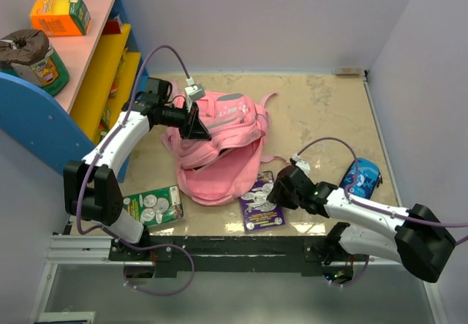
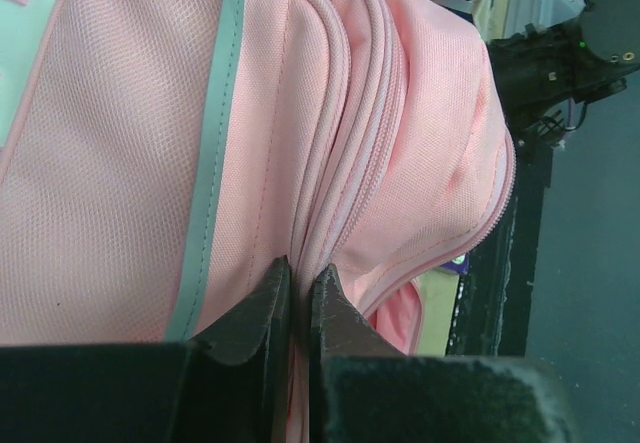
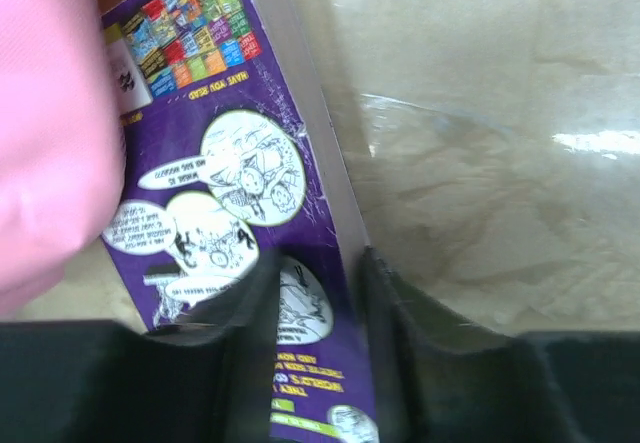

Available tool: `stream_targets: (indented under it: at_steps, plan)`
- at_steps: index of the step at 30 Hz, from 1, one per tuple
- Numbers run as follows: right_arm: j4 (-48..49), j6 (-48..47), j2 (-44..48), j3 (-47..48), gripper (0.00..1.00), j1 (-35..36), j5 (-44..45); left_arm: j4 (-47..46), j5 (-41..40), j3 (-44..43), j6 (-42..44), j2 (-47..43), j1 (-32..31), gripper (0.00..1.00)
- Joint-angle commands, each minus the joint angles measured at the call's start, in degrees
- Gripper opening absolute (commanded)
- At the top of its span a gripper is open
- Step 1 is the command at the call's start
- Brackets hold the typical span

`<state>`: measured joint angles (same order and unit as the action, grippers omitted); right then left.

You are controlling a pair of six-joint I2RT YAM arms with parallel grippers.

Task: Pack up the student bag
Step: Pick up the book from the center of the board.

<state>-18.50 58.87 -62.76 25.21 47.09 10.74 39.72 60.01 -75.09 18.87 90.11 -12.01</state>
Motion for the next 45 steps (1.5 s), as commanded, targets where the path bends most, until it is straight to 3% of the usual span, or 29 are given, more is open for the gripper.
stream_targets:
  at_steps: [1, 2, 6, 11, 15, 25, 39, 45]
  plan:
    - [3.9, 4.0, -2.0, -4.8, 0.06, 0.5, -2.6, -4.7, 1.0, 0.2, -1.9, -1.8, 0.8, 0.0]
    - [4.1, 4.6, -1.6, -6.1, 0.0, 0.5, -2.6, -4.9, 0.8, 0.6, -1.9, -1.9, 0.8, 0.0]
    - [3.6, 5.6, 2.5, -7.8, 0.0, 0.5, -3.0, -5.2, 0.4, 1.3, -1.7, -2.2, 0.8, 0.0]
    - [-3.4, 5.3, 18.7, -1.2, 0.0, 0.5, -3.1, -5.3, -0.3, 1.3, -1.4, -2.0, 0.8, 0.0]
    - [-6.4, 4.9, 24.3, 5.7, 0.0, 0.5, -4.1, -5.5, -0.6, 1.4, -1.0, -1.6, 0.8, 0.0]
    - [-9.4, 3.4, 21.4, 22.3, 0.0, 0.5, -5.4, -5.7, -0.9, 1.7, -1.1, -2.7, 0.8, 0.0]
    - [-13.3, 0.3, 16.3, 36.1, 0.0, 0.5, -3.6, -6.1, -0.9, 1.7, -1.4, -2.6, 0.8, 0.0]
    - [-9.6, 0.6, 14.0, 36.4, 0.0, 0.5, -5.3, -6.2, -0.7, 1.6, -1.8, -2.7, 0.8, 0.0]
